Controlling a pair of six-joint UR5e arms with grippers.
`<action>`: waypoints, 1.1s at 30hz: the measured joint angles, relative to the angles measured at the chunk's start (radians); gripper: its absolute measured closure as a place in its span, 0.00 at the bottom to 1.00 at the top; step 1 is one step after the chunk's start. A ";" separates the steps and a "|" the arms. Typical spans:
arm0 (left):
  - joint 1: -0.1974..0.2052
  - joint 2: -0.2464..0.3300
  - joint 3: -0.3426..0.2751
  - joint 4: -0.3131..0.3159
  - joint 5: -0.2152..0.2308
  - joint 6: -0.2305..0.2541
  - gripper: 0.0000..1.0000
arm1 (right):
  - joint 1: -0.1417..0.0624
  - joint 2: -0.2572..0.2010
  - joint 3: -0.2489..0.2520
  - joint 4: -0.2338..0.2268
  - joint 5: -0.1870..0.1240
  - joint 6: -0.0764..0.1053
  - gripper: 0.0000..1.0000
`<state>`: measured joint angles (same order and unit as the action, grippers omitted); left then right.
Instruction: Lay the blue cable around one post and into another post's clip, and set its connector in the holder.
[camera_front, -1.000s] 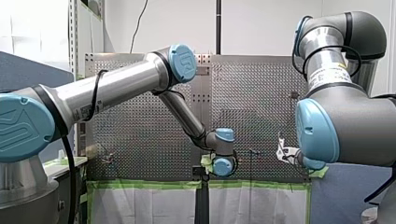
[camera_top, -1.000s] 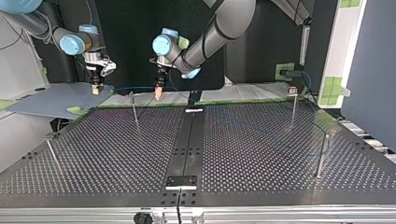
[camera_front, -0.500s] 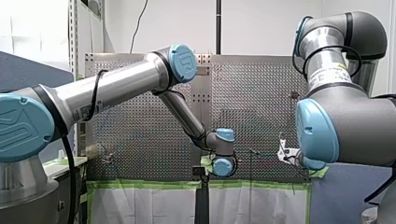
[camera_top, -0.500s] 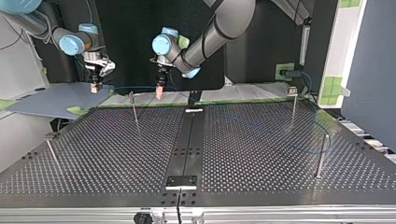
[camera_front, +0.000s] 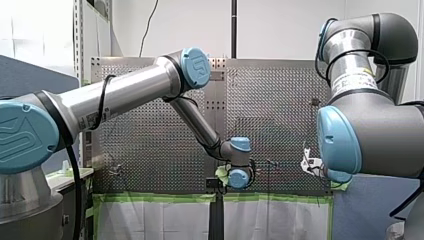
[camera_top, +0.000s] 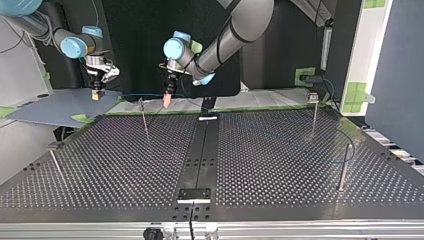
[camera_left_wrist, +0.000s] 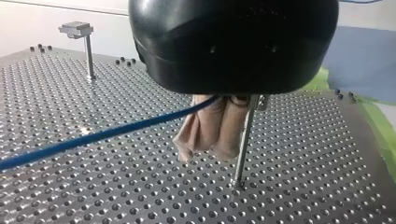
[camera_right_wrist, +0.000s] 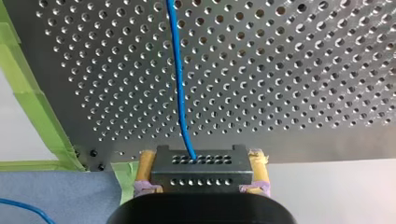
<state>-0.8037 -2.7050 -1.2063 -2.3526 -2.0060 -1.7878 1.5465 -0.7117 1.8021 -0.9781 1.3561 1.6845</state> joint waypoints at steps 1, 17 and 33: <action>0.001 0.000 0.000 0.000 0.001 -0.002 1.00 | 0.000 0.000 0.000 -0.002 0.000 0.001 1.00; 0.001 -0.001 -0.025 0.006 0.013 -0.011 1.00 | 0.005 0.002 0.000 -0.004 0.000 -0.001 1.00; 0.018 -0.001 -0.007 0.008 0.010 -0.010 1.00 | 0.005 0.006 -0.016 -0.009 0.000 -0.005 1.00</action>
<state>-0.7859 -2.7064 -1.2133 -2.3449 -1.9960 -1.7974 1.5517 -0.7053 1.7861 -0.9875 1.3560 1.6791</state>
